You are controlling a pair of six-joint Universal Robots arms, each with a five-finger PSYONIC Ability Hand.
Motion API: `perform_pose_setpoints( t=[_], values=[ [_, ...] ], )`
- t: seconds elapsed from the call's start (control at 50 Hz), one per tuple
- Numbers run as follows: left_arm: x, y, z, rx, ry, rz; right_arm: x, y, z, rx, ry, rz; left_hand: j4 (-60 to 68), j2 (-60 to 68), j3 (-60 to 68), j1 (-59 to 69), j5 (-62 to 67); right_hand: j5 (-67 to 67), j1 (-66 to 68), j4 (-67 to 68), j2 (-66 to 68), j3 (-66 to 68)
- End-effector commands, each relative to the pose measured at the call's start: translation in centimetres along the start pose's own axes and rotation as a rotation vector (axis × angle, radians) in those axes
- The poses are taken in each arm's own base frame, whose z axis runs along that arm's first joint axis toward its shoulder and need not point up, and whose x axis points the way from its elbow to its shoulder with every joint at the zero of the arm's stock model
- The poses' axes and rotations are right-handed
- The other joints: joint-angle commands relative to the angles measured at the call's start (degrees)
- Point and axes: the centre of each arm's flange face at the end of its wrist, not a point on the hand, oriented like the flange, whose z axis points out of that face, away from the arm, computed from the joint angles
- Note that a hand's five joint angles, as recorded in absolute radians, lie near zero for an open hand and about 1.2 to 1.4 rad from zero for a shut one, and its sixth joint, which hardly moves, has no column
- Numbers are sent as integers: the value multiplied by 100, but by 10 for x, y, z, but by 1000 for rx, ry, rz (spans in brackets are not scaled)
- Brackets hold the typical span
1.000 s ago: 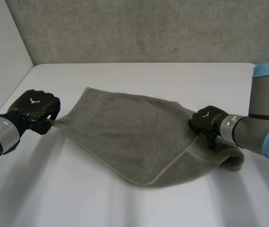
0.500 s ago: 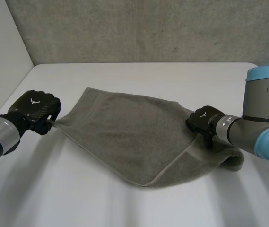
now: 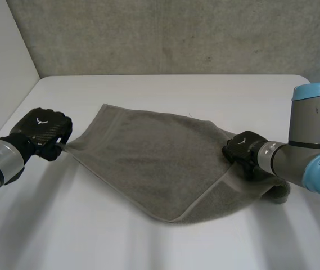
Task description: Fold the towel.
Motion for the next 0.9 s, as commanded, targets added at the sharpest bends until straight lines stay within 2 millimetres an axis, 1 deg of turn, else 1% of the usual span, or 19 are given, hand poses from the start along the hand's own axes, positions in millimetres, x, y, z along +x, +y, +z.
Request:
perform_pose_setpoints(
  t=[0.02, 0.12, 0.28, 0.4, 0.44, 0.46, 0.48, 0.52, 0.64, 0.68, 0.7, 0.74, 0.76, 0.78, 0.8, 0.82, 0.84, 0.86, 0.9],
  values=[
    [1, 1, 0, -2, 1, -1, -1, 2, -7, -8, -4, 7, 22, 47, 56, 215, 114, 289, 281, 281, 357, 282],
    [1, 1, -1, -5, 3, -1, -3, 4, -10, -13, -11, 12, 22, 47, 56, 215, 114, 373, 365, 365, 441, 366],
    [1, 1, -1, -5, 3, -3, 3, 7, -16, -19, 0, 26, 22, 47, 56, 215, 114, 811, 802, 802, 879, 804],
    [2, 2, -1, -6, 3, -3, 2, 9, -18, -26, -4, 29, 22, 47, 56, 215, 114, 1702, 1694, 1694, 1770, 1695],
    [2, 2, -1, -9, 4, -4, -1, 11, -17, -31, -13, 30, 22, 47, 56, 215, 114, 2539, 2530, 2530, 2607, 2532],
    [2, 2, -1, -9, 5, -4, -1, 11, -17, -31, -13, 30, 22, 47, 56, 215, 114, 2543, 2535, 2535, 2611, 2536],
    [2, 2, -1, -9, 5, -4, -2, 12, -18, -35, -18, 31, 22, 47, 56, 215, 114, 3160, 3151, 3151, 3227, 3152],
    [3, 2, -1, -9, 6, -5, -3, 12, -18, -36, -19, 33, 22, 47, 56, 215, 114, 3626, 3618, 3618, 3694, 3619],
    [2, -2, -3, 2, 11, -1, -3, 6, -23, -11, -26, 51, 22, 47, 56, 215, 114, 3631, 3622, 3622, 3699, 3624],
    [2, -4, -3, 11, 13, -2, 3, -6, -34, 28, -12, 88, 22, 47, 56, 215, 114, 3631, 3622, 3622, 3699, 3624],
    [2, -4, -3, 11, 13, -2, 3, -6, -34, 29, -12, 88, 22, 47, 56, 215, 114, 3631, 3622, 3622, 3699, 3624],
    [-2, -7, -5, 21, 0, -2, 12, -23, -51, 99, 6, 137, 22, 47, 56, 215, 114, 3631, 3622, 3622, 3699, 3624],
    [-2, -7, -5, 21, 0, -2, 12, -23, -51, 99, 6, 138, 22, 47, 56, 215, 114, 3631, 3622, 3622, 3699, 3624],
    [-5, -8, -6, 24, -13, -4, 15, -32, -61, 138, 10, 157, 22, 47, 56, 215, 114, 3631, 3622, 3622, 3699, 3624],
    [-5, -8, -6, 24, -13, -4, 15, -32, -61, 139, 10, 157, 22, 47, 56, 215, 114, 3631, 3622, 3622, 3699, 3624],
    [-8, -9, -8, 28, -25, -5, 17, -38, -69, 171, 6, 173, 22, 47, 56, 215, 114, 3631, 3622, 3622, 3699, 3624],
    [-9, -10, -9, 30, -30, -8, 16, -42, -75, 184, -8, 181, 22, 47, 56, 215, 114, 3631, 3622, 3622, 3699, 3624],
    [-9, -10, -9, 31, -30, -8, 16, -42, -75, 184, -8, 181, 22, 47, 56, 215, 114, 3631, 3622, 3622, 3699, 3624],
    [-9, -9, -10, 29, -25, -15, 3, -38, -79, 147, -72, 194, 22, 47, 56, 215, 114, 3631, 3622, 3622, 3699, 3624]
  ],
)
